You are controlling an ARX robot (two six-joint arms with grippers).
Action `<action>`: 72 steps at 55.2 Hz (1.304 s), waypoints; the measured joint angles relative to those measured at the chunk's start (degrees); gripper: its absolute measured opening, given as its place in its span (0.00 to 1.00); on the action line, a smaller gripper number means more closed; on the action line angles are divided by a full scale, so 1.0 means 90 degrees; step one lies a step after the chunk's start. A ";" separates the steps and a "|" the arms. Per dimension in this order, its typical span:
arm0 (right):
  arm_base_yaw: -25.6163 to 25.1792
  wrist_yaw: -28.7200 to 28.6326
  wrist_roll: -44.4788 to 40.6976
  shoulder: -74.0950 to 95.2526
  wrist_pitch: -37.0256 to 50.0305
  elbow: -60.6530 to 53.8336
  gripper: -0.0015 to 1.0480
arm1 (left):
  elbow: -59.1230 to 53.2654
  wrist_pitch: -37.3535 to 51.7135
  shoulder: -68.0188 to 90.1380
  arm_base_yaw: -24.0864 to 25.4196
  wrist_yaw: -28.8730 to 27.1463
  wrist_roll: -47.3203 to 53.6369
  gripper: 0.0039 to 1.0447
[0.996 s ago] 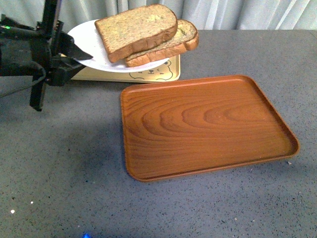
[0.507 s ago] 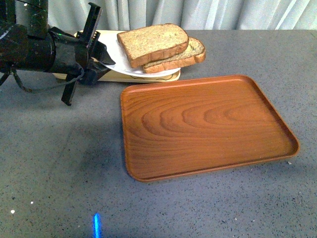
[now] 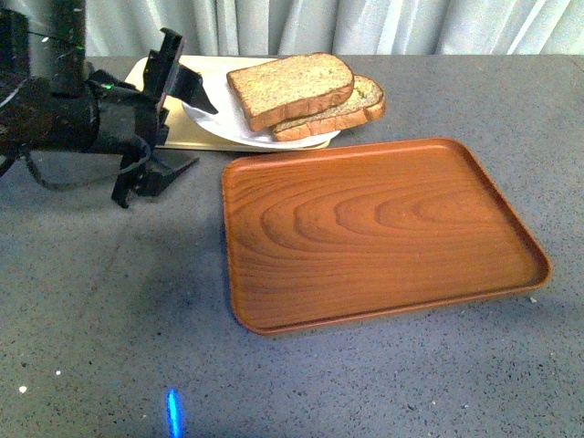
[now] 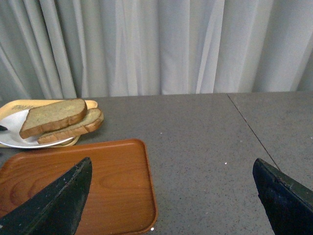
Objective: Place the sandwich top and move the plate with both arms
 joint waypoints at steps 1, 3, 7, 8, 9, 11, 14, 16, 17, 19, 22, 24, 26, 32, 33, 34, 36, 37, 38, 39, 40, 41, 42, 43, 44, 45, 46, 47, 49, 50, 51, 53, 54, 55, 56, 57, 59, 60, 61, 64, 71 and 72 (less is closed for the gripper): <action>0.0000 0.0000 0.0002 0.0000 0.0000 0.0000 0.91 | -0.0107 0.0073 -0.0056 0.0044 0.0041 0.0015 0.67; 0.0000 0.0000 0.0000 0.0000 0.0000 0.0000 0.91 | -0.0282 0.0187 -0.0151 0.0114 0.0087 0.0034 0.73; 0.0000 -0.0002 0.0000 0.0000 0.0000 0.0000 0.91 | -0.0818 0.0573 -0.0505 0.0323 0.0231 0.0107 0.86; 0.0000 0.0000 0.0000 0.0000 0.0000 0.0000 0.91 | -0.0891 0.0634 -0.0556 0.0347 0.0250 0.0114 0.88; 0.0000 0.0000 0.0000 0.0000 0.0000 0.0000 0.91 | -0.1044 0.0758 -0.0673 0.0403 0.0284 0.0153 0.91; 0.0000 0.0000 0.0000 0.0000 0.0000 0.0000 0.91 | -0.1290 0.0940 -0.0867 0.0488 0.0335 0.0233 0.93; 0.0000 0.0000 0.0000 0.0000 0.0000 0.0000 0.91 | -0.1671 0.1222 -0.1185 0.0624 0.0430 0.0333 0.91; 0.0000 0.0000 0.0000 0.0000 0.0000 0.0000 0.91 | -0.2176 0.1591 -0.1610 0.0738 0.0556 0.0471 0.92; 0.0000 0.0000 0.0000 0.0000 0.0000 0.0000 0.91 | -0.2458 0.1751 -0.1858 0.0801 0.0631 0.0563 0.92; 0.0000 -0.0002 0.0000 0.0000 0.0000 0.0000 0.91 | -0.2854 0.1972 -0.2210 0.0882 0.0719 0.0663 0.92; 0.0000 0.0000 0.0000 0.0000 0.0000 0.0000 0.91 | -0.3344 0.2222 -0.2652 0.0984 0.0852 0.0755 0.92; 0.0000 0.0000 0.0000 0.0000 0.0000 0.0000 0.91 | -0.3631 0.2368 -0.2946 0.1044 0.0923 0.0782 0.92; 0.0000 0.0000 0.0000 0.0000 0.0000 0.0000 0.91 | -0.3988 0.2521 -0.3354 0.1110 0.1020 0.0804 0.92; 0.0000 0.0000 0.0000 0.0000 0.0000 0.0000 0.91 | -0.4753 0.2912 -0.4456 0.1054 0.0381 0.1479 0.87; 0.0000 0.0000 0.0000 0.0000 0.0000 0.0000 0.91 | -0.4930 0.3186 -0.4660 0.0964 -0.0175 0.1804 0.83; 0.0000 -0.0007 0.0000 0.0000 0.0000 0.0000 0.91 | -0.5102 0.3410 -0.4874 0.0884 -0.0685 0.2397 0.80; 0.0000 -0.0010 0.0000 0.0000 0.0000 0.0000 0.91 | -0.5435 0.3536 -0.5362 0.0758 -0.1545 0.3419 0.73; 0.0000 -0.0010 0.0000 0.0000 0.0000 0.0000 0.91 | -0.5515 0.3517 -0.5484 0.0733 -0.1736 0.3541 0.71; 0.0000 -0.0010 0.0000 0.0000 0.0000 0.0000 0.91 | -0.5685 0.3444 -0.5756 0.0695 -0.2074 0.4160 0.68; 0.0000 -0.0010 0.0000 0.0000 0.0000 0.0000 0.91 | -0.5858 0.3310 -0.6028 0.0663 -0.2356 0.4641 0.65; 0.0000 -0.0007 0.0000 0.0000 0.0000 0.0000 0.91 | -0.6023 0.3155 -0.6295 0.0648 -0.2569 0.4964 0.61; 0.0000 -0.0005 0.0000 0.0000 0.0000 0.0000 0.91 | -0.6181 0.3014 -0.6545 0.0648 -0.2688 0.5467 0.58; 0.0000 0.0000 0.0000 0.0000 0.0000 0.0000 0.91 | -0.6370 0.2839 -0.6866 0.0651 -0.2759 0.5889 0.53; 0.0000 0.0000 0.0000 0.0000 0.0000 0.0000 0.91 | -0.6467 0.2747 -0.7062 0.0651 -0.2759 0.6229 0.49; 0.0000 -0.0005 0.0000 0.0000 0.0000 0.0000 0.91 | -0.6555 0.2625 -0.7310 0.0653 -0.2744 0.6543 0.44; 0.0000 -0.0005 0.0000 0.0000 0.0000 0.0000 0.91 | -0.6586 0.2548 -0.7458 0.0678 -0.2688 0.6708 0.41; 0.0000 -0.0005 0.0000 0.0000 0.0000 0.0000 0.91 | -0.6613 0.2470 -0.7597 0.0755 -0.2504 0.6841 0.37; 0.0000 -0.0007 0.0000 0.0000 0.0000 0.0000 0.91 | -0.6632 0.2390 -0.7728 0.0855 -0.2361 0.6968 0.34; 0.0000 -0.0010 0.0000 0.0000 0.0000 0.0000 0.91 | -0.6657 0.2290 -0.7900 0.0971 -0.2300 0.7082 0.29; 0.0000 -0.0007 0.0000 0.0000 0.0000 0.0000 0.91 | -0.6674 0.2191 -0.8000 0.1025 -0.2300 0.7145 0.25; 0.0000 -0.0005 0.0000 0.0000 0.0000 0.0000 0.91 | -0.6693 0.2108 -0.8106 0.1078 -0.2312 0.7198 0.22; 0.0000 -0.0005 0.0000 0.0000 0.0000 0.0000 0.91 | -0.6725 0.1987 -0.8267 0.1124 -0.2314 0.7278 0.17; 0.0000 -0.0005 0.0000 0.0000 0.0000 0.0000 0.91 | -0.6747 0.1902 -0.8376 0.1134 -0.2307 0.7310 0.13; 0.0000 -0.0005 0.0000 0.0000 0.0000 0.0000 0.91 | -0.6768 0.1819 -0.8488 0.1134 -0.2297 0.7339 0.10; 0.0000 -0.0005 0.0000 0.0000 0.0000 0.0000 0.91 | -0.6778 0.1775 -0.8544 0.1134 -0.2290 0.7346 0.08; 0.0000 -0.0005 0.0000 0.0000 0.0000 0.0000 0.91 | -0.6798 0.1693 -0.8648 0.1134 -0.2259 0.7371 0.04; 0.0000 -0.0005 0.0000 0.0000 0.0000 0.0000 0.91 | -0.6822 0.1566 -0.8803 0.1134 -0.2246 0.7390 0.01; 0.0000 -0.0005 0.0000 0.0000 0.0000 0.0000 0.91 | -0.6839 0.1479 -0.8903 0.1134 -0.2246 0.7436 0.01; 0.0000 -0.0005 0.0000 0.0000 0.0000 0.0000 0.91 | -0.6853 0.1389 -0.9007 0.1134 -0.2256 0.7436 0.01; 0.0000 -0.0002 0.0000 0.0000 0.0000 0.0000 0.91 | -0.6878 0.1217 -0.9202 0.1137 -0.2261 0.7448 0.01; 0.0000 -0.0005 0.0000 0.0000 0.0000 0.0000 0.91 | -0.6943 0.0714 -0.9789 0.1139 -0.2256 0.7475 0.01; 0.0000 -0.0005 0.0000 0.0000 0.0000 0.0000 0.91 | -0.6946 0.0634 -0.9879 0.1139 -0.2259 0.7480 0.01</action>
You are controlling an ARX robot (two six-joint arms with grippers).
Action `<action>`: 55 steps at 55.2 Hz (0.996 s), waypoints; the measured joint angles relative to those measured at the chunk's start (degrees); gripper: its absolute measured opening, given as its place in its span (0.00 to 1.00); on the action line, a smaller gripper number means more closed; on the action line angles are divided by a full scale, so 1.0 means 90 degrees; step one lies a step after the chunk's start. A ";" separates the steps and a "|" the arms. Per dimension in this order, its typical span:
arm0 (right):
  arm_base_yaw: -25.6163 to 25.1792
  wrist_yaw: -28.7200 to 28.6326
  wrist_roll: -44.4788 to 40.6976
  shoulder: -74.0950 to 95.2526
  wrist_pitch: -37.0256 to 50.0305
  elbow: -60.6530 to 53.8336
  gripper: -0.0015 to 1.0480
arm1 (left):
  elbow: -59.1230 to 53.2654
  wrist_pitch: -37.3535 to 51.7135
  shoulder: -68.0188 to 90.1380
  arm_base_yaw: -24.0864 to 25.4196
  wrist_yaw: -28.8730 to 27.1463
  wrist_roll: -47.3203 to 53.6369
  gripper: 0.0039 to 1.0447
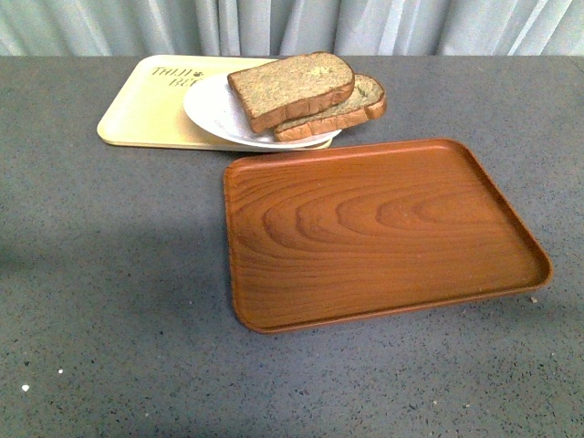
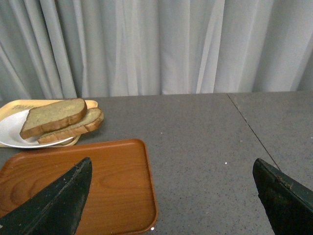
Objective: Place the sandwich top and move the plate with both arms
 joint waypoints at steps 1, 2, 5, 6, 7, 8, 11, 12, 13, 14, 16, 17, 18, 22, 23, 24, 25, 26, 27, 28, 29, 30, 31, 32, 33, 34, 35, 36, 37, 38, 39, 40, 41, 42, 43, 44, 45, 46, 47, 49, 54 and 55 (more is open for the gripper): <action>0.0000 0.0000 0.0000 0.0000 0.0000 0.0000 0.91 | 0.0000 -0.0039 -0.0046 0.0000 0.0000 -0.0002 0.01; 0.0000 0.0000 0.0000 0.0000 0.0000 0.0000 0.91 | 0.0000 -0.0124 -0.0138 0.0000 0.0000 0.0000 0.01; 0.0000 0.0000 0.0000 0.0000 0.0000 0.0000 0.91 | -0.0002 -0.0321 -0.0357 0.0000 -0.0002 0.0002 0.01; 0.0000 0.0000 0.0000 0.0000 0.0000 0.0000 0.91 | -0.0002 -0.0401 -0.0447 0.0000 0.0000 0.0005 0.01; 0.0000 0.0000 0.0000 0.0000 0.0000 0.0000 0.91 | -0.0002 -0.0442 -0.0491 0.0000 0.0000 0.0005 0.01; 0.0000 0.0000 0.0000 0.0000 0.0000 0.0000 0.91 | -0.0002 -0.0522 -0.0578 0.0000 0.0000 0.0010 0.01; 0.0000 0.0000 0.0000 0.0000 0.0000 0.0000 0.91 | -0.0005 -0.0748 -0.0826 0.0000 0.0000 0.0012 0.01; 0.0000 0.0000 0.0000 0.0000 0.0000 0.0000 0.91 | -0.0005 -0.0816 -0.0903 0.0000 0.0000 0.0012 0.01; 0.0000 0.0000 0.0000 0.0000 0.0000 0.0000 0.91 | -0.0005 -0.0886 -0.0981 0.0000 0.0002 0.0015 0.01; 0.0000 0.0000 0.0000 0.0000 0.0000 0.0000 0.91 | -0.0005 -0.0959 -0.1061 0.0000 0.0000 0.0015 0.01; 0.0000 0.0000 0.0000 0.0000 0.0000 0.0000 0.91 | -0.0005 -0.1069 -0.1175 0.0000 0.0000 0.0015 0.01; 0.0000 0.0000 0.0000 0.0000 0.0000 0.0000 0.91 | -0.0005 -0.1137 -0.1251 0.0000 0.0000 0.0015 0.01; 0.0000 0.0000 0.0000 0.0000 0.0000 0.0000 0.91 | -0.0005 -0.1205 -0.1321 0.0000 0.0000 0.0015 0.01; 0.0000 0.0000 0.0000 0.0000 0.0000 0.0000 0.91 | -0.0007 -0.1498 -0.1625 0.0000 0.0000 0.0015 0.01; 0.0000 0.0000 0.0000 0.0000 0.0000 0.0000 0.91 | -0.0007 -0.1554 -0.1688 0.0000 0.0000 0.0015 0.01; 0.0000 0.0000 0.0000 0.0000 0.0000 0.0000 0.91 | -0.0007 -0.1581 -0.1715 0.0000 0.0000 0.0015 0.01; 0.0000 0.0000 0.0000 0.0000 0.0000 0.0000 0.91 | -0.0007 -0.1627 -0.1766 0.0000 0.0000 0.0015 0.01; 0.0000 0.0000 0.0000 0.0000 0.0000 0.0000 0.91 | -0.0007 -0.1678 -0.1824 0.0000 0.0000 0.0015 0.01; 0.0000 0.0000 0.0000 0.0000 0.0000 0.0000 0.91 | -0.0007 -0.1734 -0.1880 0.0000 0.0000 0.0015 0.01; 0.0000 0.0000 0.0000 0.0000 0.0000 0.0000 0.91 | -0.0007 -0.1792 -0.1936 0.0000 0.0000 0.0015 0.01; 0.0000 0.0000 0.0000 0.0000 0.0000 0.0000 0.91 | -0.0007 -0.1846 -0.1991 0.0000 0.0000 0.0015 0.01; 0.0000 0.0000 0.0000 0.0000 0.0000 0.0000 0.91 | -0.0007 -0.1899 -0.2045 0.0000 0.0000 0.0015 0.01; 0.0000 0.0000 0.0000 0.0000 0.0000 0.0000 0.91 | -0.0007 -0.1926 -0.2074 0.0000 0.0002 0.0015 0.01; 0.0000 0.0000 0.0000 0.0000 0.0000 0.0000 0.91 | -0.0007 -0.1979 -0.2130 0.0000 0.0000 0.0015 0.01; 0.0000 0.0000 0.0000 0.0000 0.0000 0.0000 0.91 | -0.0007 -0.2030 -0.2183 0.0000 0.0000 0.0015 0.01; 0.0000 0.0000 0.0000 0.0000 0.0000 0.0000 0.91 | -0.0007 -0.2057 -0.2210 0.0000 0.0000 0.0015 0.01; 0.0000 0.0000 0.0000 0.0000 0.0000 0.0000 0.91 | -0.0007 -0.2108 -0.2259 0.0000 0.0000 0.0015 0.01; 0.0000 0.0000 0.0000 0.0000 0.0000 0.0000 0.91 | -0.0007 -0.2157 -0.2310 0.0000 0.0000 0.0015 0.01; 0.0000 0.0000 0.0000 0.0000 0.0000 0.0000 0.91 | -0.0007 -0.2181 -0.2331 0.0000 0.0000 0.0015 0.01; 0.0000 0.0000 0.0000 0.0000 0.0000 0.0000 0.91 | -0.0007 -0.2229 -0.2380 0.0000 0.0000 0.0015 0.01; 0.0000 0.0000 0.0000 0.0000 0.0000 0.0000 0.91 | -0.0007 -0.2251 -0.2404 0.0000 0.0000 0.0015 0.01; 0.0000 0.0000 0.0000 0.0000 0.0000 0.0000 0.91 | -0.0007 -0.2300 -0.2450 0.0000 0.0000 0.0015 0.01; 0.0000 0.0000 0.0000 0.0000 0.0000 0.0000 0.91 | -0.0007 -0.2344 -0.2497 0.0000 0.0000 0.0015 0.01; 0.0000 0.0000 0.0000 0.0000 0.0000 0.0000 0.91 | -0.0007 -0.2390 -0.2543 0.0000 0.0000 0.0015 0.01; 0.0000 0.0000 0.0000 0.0000 0.0000 0.0000 0.91 | -0.0007 -0.2412 -0.2565 0.0000 0.0000 0.0015 0.01; 0.0000 0.0000 0.0000 0.0000 0.0000 0.0000 0.91 | -0.0007 -0.2455 -0.2608 0.0000 0.0000 0.0015 0.01; 0.0000 0.0000 0.0000 0.0000 0.0000 0.0000 0.91 | -0.0007 -0.2497 -0.2650 0.0000 0.0000 0.0015 0.01; 0.0000 0.0000 0.0000 0.0000 0.0000 0.0000 0.91 | -0.0007 -0.2516 -0.2667 0.0000 0.0000 0.0015 0.01; 0.0000 0.0000 0.0000 0.0000 0.0000 0.0000 0.91 | -0.0007 -0.2555 -0.2708 0.0000 0.0000 0.0015 0.01; 0.0000 0.0000 0.0000 0.0000 0.0000 0.0000 0.91 | -0.0007 -0.2613 -0.2764 0.0000 0.0000 0.0015 0.01; 0.0000 0.0000 0.0000 0.0000 0.0000 0.0000 0.91 | -0.0007 -0.2754 -0.2912 0.0000 0.0000 0.0015 0.01; 0.0000 0.0000 0.0000 0.0000 0.0000 0.0000 0.91 | -0.0007 -0.2788 -0.2946 0.0000 0.0000 0.0015 0.01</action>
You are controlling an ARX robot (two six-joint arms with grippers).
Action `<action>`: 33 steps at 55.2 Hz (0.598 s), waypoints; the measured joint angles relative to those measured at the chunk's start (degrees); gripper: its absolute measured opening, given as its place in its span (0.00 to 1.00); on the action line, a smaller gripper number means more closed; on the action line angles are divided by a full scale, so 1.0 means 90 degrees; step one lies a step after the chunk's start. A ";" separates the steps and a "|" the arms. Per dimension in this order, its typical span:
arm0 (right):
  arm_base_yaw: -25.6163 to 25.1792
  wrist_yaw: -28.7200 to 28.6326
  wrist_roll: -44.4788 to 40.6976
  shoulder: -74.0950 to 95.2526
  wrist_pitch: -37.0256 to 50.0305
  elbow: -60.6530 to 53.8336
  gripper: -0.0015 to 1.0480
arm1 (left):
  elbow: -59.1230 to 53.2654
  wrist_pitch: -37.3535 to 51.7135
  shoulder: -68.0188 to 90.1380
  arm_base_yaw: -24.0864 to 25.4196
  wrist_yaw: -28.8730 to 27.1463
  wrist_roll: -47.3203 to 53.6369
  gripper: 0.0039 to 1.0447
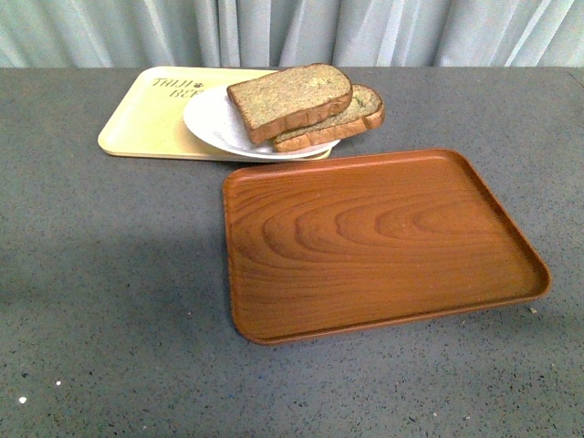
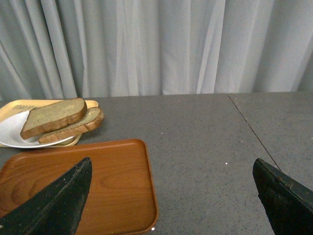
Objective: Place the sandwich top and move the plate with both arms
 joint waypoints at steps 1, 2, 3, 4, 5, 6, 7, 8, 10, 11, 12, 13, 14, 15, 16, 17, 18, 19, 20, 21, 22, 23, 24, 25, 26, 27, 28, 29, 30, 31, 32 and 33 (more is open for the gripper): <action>0.0000 0.0000 0.0000 0.0000 0.0000 0.0000 0.91 | 0.0000 -0.0034 -0.0034 0.0000 0.0000 0.0000 0.01; 0.0000 0.0000 0.0000 0.0000 0.0000 0.0000 0.91 | 0.0000 -0.0051 -0.0049 0.0000 0.0000 0.0000 0.01; 0.0000 0.0000 0.0000 0.0000 0.0000 0.0000 0.91 | 0.0000 -0.0097 -0.0097 0.0000 0.0000 0.0000 0.01; 0.0000 0.0000 0.0000 0.0000 0.0000 0.0000 0.91 | 0.0000 -0.0129 -0.0126 0.0000 0.0000 0.0000 0.01; 0.0000 0.0000 0.0002 0.0000 0.0000 0.0000 0.91 | 0.0000 -0.0172 -0.0170 0.0000 0.0000 0.0000 0.01; 0.0000 0.0000 0.0000 0.0000 0.0000 0.0000 0.91 | 0.0000 -0.0187 -0.0187 0.0000 0.0000 0.0000 0.01; 0.0000 0.0000 0.0002 0.0000 0.0000 0.0000 0.91 | 0.0000 -0.0216 -0.0211 0.0000 0.0000 0.0000 0.01; 0.0000 0.0000 0.0000 0.0000 0.0000 0.0000 0.91 | 0.0000 -0.0245 -0.0243 0.0000 0.0000 0.0000 0.01; 0.0000 0.0000 0.0000 0.0000 0.0000 0.0000 0.91 | 0.0000 -0.0340 -0.0335 0.0000 0.0000 0.0000 0.01; 0.0000 0.0000 0.0000 0.0000 0.0000 0.0000 0.91 | 0.0002 -0.0561 -0.0493 0.0000 -0.0002 0.0002 0.01; 0.0000 0.0000 0.0000 0.0000 0.0000 0.0000 0.91 | 0.0002 -0.0692 -0.0571 0.0000 0.0000 0.0005 0.01; 0.0000 0.0000 0.0000 0.0000 0.0000 0.0000 0.91 | 0.0002 -0.0964 -0.0770 0.0002 0.0010 0.0005 0.01; 0.0000 0.0002 0.0000 0.0000 0.0000 0.0000 0.91 | 0.0002 -0.1175 -0.0945 0.0000 -0.0002 0.0005 0.01; 0.0000 0.0002 0.0000 0.0000 0.0000 0.0000 0.91 | 0.0002 -0.1243 -0.1022 0.0002 0.0000 0.0005 0.01; 0.0000 0.0002 0.0000 0.0000 0.0000 0.0000 0.91 | 0.0002 -0.1328 -0.1132 0.0000 -0.0002 0.0005 0.01; 0.0000 0.0000 0.0000 0.0000 0.0000 0.0000 0.91 | 0.0002 -0.1360 -0.1219 0.0002 0.0002 0.0005 0.01; 0.0000 0.0000 0.0000 0.0000 0.0000 0.0000 0.91 | 0.0002 -0.1370 -0.1263 0.0000 0.0005 0.0005 0.01; 0.0000 0.0000 0.0000 0.0000 0.0000 0.0000 0.91 | 0.0002 -0.1367 -0.1277 0.0000 0.0000 0.0005 0.01; 0.0000 0.0000 0.0000 0.0000 0.0000 0.0000 0.91 | 0.0002 -0.1370 -0.1282 0.0000 0.0002 0.0005 0.01; 0.0000 0.0000 0.0000 0.0000 0.0000 0.0000 0.91 | 0.0002 -0.1375 -0.1285 0.0000 -0.0002 0.0005 0.01; 0.0000 0.0000 0.0000 0.0000 0.0000 0.0000 0.91 | 0.0002 -0.1394 -0.1287 0.0000 0.0000 0.0005 0.01; 0.0000 -0.0002 0.0000 0.0000 0.0000 0.0000 0.91 | 0.0002 -0.1409 -0.1287 0.0005 0.0000 0.0005 0.01; 0.0000 -0.0002 0.0000 0.0000 0.0000 0.0000 0.91 | 0.0002 -0.1411 -0.1290 0.0005 -0.0002 0.0005 0.01; 0.0000 0.0000 0.0000 0.0000 0.0000 0.0000 0.91 | 0.0002 -0.1411 -0.1292 0.0005 -0.0005 0.0005 0.01; 0.0000 0.0000 0.0000 0.0000 0.0000 0.0000 0.91 | 0.0002 -0.1411 -0.1292 0.0005 -0.0002 0.0005 0.01; 0.0000 0.0000 0.0000 0.0002 0.0000 0.0000 0.91 | 0.0002 -0.1411 -0.1292 0.0005 0.0000 0.0005 0.01; 0.0000 0.0000 0.0000 0.0002 0.0000 0.0000 0.91 | 0.0002 -0.1413 -0.1292 0.0005 0.0000 0.0005 0.01; 0.0000 -0.0005 0.0000 0.0000 0.0000 0.0000 0.91 | 0.0002 -0.1411 -0.1292 0.0005 0.0000 0.0005 0.01; 0.0000 -0.0005 0.0000 0.0000 0.0000 0.0000 0.91 | 0.0002 -0.1411 -0.1292 0.0005 0.0000 0.0005 0.01; 0.0000 -0.0002 0.0000 -0.0002 0.0000 0.0000 0.91 | 0.0002 -0.1411 -0.1292 0.0002 -0.0002 0.0005 0.01; 0.0000 0.0000 0.0000 0.0000 0.0000 0.0000 0.91 | 0.0002 -0.1411 -0.1294 0.0005 -0.0002 0.0005 0.01; 0.0000 0.0000 0.0000 0.0000 0.0000 0.0000 0.91 | 0.0002 -0.1411 -0.1294 0.0005 -0.0002 0.0005 0.01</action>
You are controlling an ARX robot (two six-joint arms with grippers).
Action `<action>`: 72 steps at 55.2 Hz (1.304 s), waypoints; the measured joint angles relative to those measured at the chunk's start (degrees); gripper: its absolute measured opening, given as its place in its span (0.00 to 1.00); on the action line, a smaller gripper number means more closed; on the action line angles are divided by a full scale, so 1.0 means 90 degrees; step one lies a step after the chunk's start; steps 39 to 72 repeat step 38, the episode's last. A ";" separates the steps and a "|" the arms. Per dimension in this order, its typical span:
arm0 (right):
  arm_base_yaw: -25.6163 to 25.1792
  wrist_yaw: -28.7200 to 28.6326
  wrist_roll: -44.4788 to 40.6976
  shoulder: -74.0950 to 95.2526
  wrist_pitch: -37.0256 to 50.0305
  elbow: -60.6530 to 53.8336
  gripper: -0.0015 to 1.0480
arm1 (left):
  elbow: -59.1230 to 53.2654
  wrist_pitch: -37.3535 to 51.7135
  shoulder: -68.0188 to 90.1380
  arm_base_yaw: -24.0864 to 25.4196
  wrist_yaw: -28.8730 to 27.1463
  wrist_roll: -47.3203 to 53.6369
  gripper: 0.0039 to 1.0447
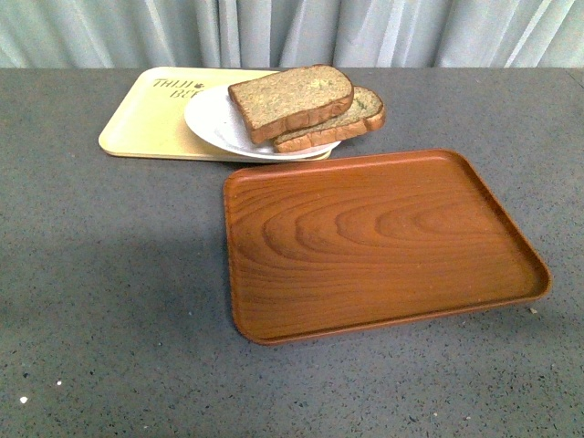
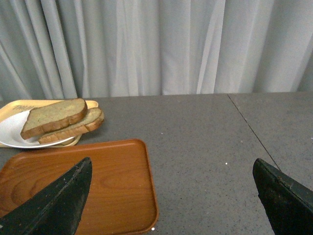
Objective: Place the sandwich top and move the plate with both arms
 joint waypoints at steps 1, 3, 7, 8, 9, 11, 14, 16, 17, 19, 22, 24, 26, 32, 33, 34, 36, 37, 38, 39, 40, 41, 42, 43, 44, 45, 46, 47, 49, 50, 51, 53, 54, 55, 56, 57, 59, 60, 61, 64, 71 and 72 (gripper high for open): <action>0.0000 0.0000 0.0000 0.0000 0.0000 0.0000 0.91 | 0.0000 0.0000 0.0000 0.0000 0.0005 -0.0005 0.02; 0.0000 0.0002 0.0000 0.0000 0.0000 0.0000 0.91 | 0.0000 0.0000 -0.0002 0.0000 0.0000 0.0000 0.08; 0.0000 0.0000 0.0000 0.0000 0.0000 0.0000 0.91 | 0.0000 0.0000 -0.0002 0.0000 0.0002 0.0000 0.20; 0.0000 0.0000 0.0000 0.0000 0.0000 0.0000 0.91 | 0.0000 0.0000 -0.0002 0.0000 0.0002 0.0000 0.24; 0.0000 0.0000 0.0000 0.0000 0.0000 0.0000 0.91 | 0.0000 0.0000 -0.0002 0.0000 0.0000 0.0000 0.25; 0.0000 0.0000 0.0000 0.0000 0.0000 0.0000 0.91 | 0.0000 0.0000 -0.0002 0.0000 0.0002 0.0000 0.32; 0.0000 0.0000 0.0000 0.0000 0.0000 0.0000 0.91 | 0.0000 0.0000 -0.0002 0.0000 0.0000 0.0000 0.41; 0.0000 0.0000 0.0000 0.0000 0.0000 0.0000 0.91 | 0.0000 0.0000 -0.0002 0.0000 0.0002 0.0000 0.48; 0.0000 0.0000 0.0000 0.0000 0.0000 0.0000 0.91 | 0.0000 0.0000 -0.0002 0.0000 0.0000 0.0000 0.51; 0.0000 0.0000 0.0000 0.0000 0.0000 0.0000 0.91 | 0.0000 0.0000 -0.0002 0.0000 0.0002 0.0000 0.60; 0.0000 0.0000 0.0000 0.0000 0.0000 0.0000 0.91 | 0.0000 0.0000 -0.0005 0.0000 0.0002 0.0000 0.68; 0.0000 0.0000 0.0000 0.0000 0.0000 0.0000 0.91 | 0.0000 0.0000 -0.0005 0.0000 0.0002 0.0000 0.73; 0.0000 0.0000 0.0000 0.0000 0.0000 0.0000 0.91 | 0.0000 0.0000 -0.0005 0.0000 0.0002 0.0000 0.79; 0.0000 0.0000 0.0000 0.0000 0.0000 0.0000 0.91 | 0.0000 0.0000 -0.0005 0.0000 0.0000 0.0012 0.93; 0.0000 0.0000 0.0000 0.0000 0.0000 0.0000 0.91 | 0.0000 0.0000 -0.0005 0.0000 0.0002 0.0015 0.93; 0.0000 0.0000 0.0000 0.0000 0.0000 0.0000 0.91 | 0.0000 0.0000 -0.0005 0.0000 0.0000 0.0012 0.92; 0.0000 0.0000 0.0000 0.0000 0.0000 0.0000 0.91 | 0.0000 0.0000 -0.0005 0.0000 0.0002 0.0015 0.91; 0.0000 0.0000 0.0000 0.0000 0.0000 0.0000 0.91 | 0.0000 0.0000 -0.0005 0.0000 0.0002 0.0015 0.91; 0.0000 0.0000 0.0000 0.0000 0.0000 0.0000 0.91 | 0.0000 0.0000 -0.0005 0.0000 0.0002 0.0015 0.91; 0.0000 0.0000 0.0000 0.0000 0.0000 0.0000 0.91 | 0.0000 0.0000 -0.0005 0.0000 0.0002 0.0015 0.91; 0.0000 0.0000 0.0000 0.0000 0.0000 0.0000 0.91 | 0.0000 0.0000 -0.0005 0.0000 0.0002 0.0015 0.91; 0.0000 0.0000 0.0000 0.0000 0.0000 0.0000 0.91 | 0.0000 0.0000 -0.0005 0.0000 0.0002 0.0015 0.91; 0.0000 0.0000 0.0000 0.0000 0.0000 0.0000 0.91 | 0.0000 0.0000 -0.0005 0.0000 0.0002 0.0015 0.91; 0.0000 0.0000 0.0000 0.0000 0.0000 0.0000 0.91 | 0.0000 0.0000 -0.0005 0.0000 0.0002 0.0015 0.91; 0.0000 0.0000 0.0000 0.0000 0.0000 0.0000 0.91 | 0.0000 0.0000 -0.0005 0.0000 0.0002 0.0015 0.91; 0.0000 0.0000 0.0000 0.0000 0.0000 0.0000 0.91 | 0.0000 0.0000 -0.0005 0.0000 0.0002 0.0015 0.91; 0.0000 0.0000 0.0000 0.0000 0.0000 0.0000 0.91 | 0.0000 0.0000 -0.0005 0.0000 0.0002 0.0015 0.91; 0.0000 0.0000 0.0000 0.0000 0.0000 0.0000 0.91 | 0.0000 0.0000 -0.0005 0.0000 0.0002 0.0015 0.91; 0.0000 0.0000 0.0000 0.0000 0.0000 0.0000 0.91 | 0.0000 0.0000 -0.0005 0.0000 0.0002 0.0015 0.91; 0.0000 0.0000 0.0000 0.0000 0.0000 0.0000 0.91 | 0.0000 0.0000 -0.0005 0.0000 0.0002 0.0015 0.91; 0.0000 0.0000 0.0000 0.0000 0.0000 0.0000 0.91 | 0.0000 0.0000 -0.0005 0.0000 0.0002 0.0015 0.91; 0.0000 0.0000 0.0000 0.0000 0.0000 0.0000 0.91 | 0.0000 0.0000 -0.0005 0.0000 0.0002 0.0015 0.91; 0.0000 0.0000 0.0000 0.0000 0.0000 0.0000 0.91 | 0.0000 0.0000 -0.0005 0.0000 0.0002 0.0015 0.91; 0.0000 0.0000 0.0000 0.0000 0.0000 0.0000 0.91 | 0.0000 0.0000 -0.0005 0.0000 0.0002 0.0015 0.91; 0.0000 0.0000 0.0000 0.0000 0.0000 0.0000 0.91 | 0.0000 0.0000 -0.0005 0.0000 0.0002 0.0015 0.91; 0.0000 0.0000 0.0000 0.0000 0.0000 0.0000 0.91 | 0.0000 0.0000 -0.0005 0.0000 0.0002 0.0015 0.91; 0.0000 0.0000 0.0000 0.0000 0.0000 0.0000 0.91 | 0.0000 0.0000 -0.0005 0.0000 0.0002 0.0015 0.91; 0.0000 0.0000 0.0000 0.0000 0.0000 0.0000 0.91 | 0.0000 0.0000 -0.0005 0.0000 0.0002 0.0015 0.91; 0.0000 0.0000 0.0000 0.0000 0.0000 0.0000 0.91 | 0.0000 0.0000 -0.0005 0.0000 0.0002 0.0015 0.91; 0.0000 0.0000 0.0000 0.0000 0.0000 0.0000 0.91 | 0.0000 0.0000 -0.0005 0.0000 0.0002 0.0015 0.91; 0.0000 0.0000 0.0000 0.0000 0.0000 0.0000 0.91 | 0.0000 0.0000 -0.0005 0.0000 0.0002 0.0015 0.91; 0.0000 0.0000 0.0000 0.0000 0.0000 0.0000 0.91 | 0.0000 0.0000 -0.0005 0.0000 0.0002 0.0015 0.91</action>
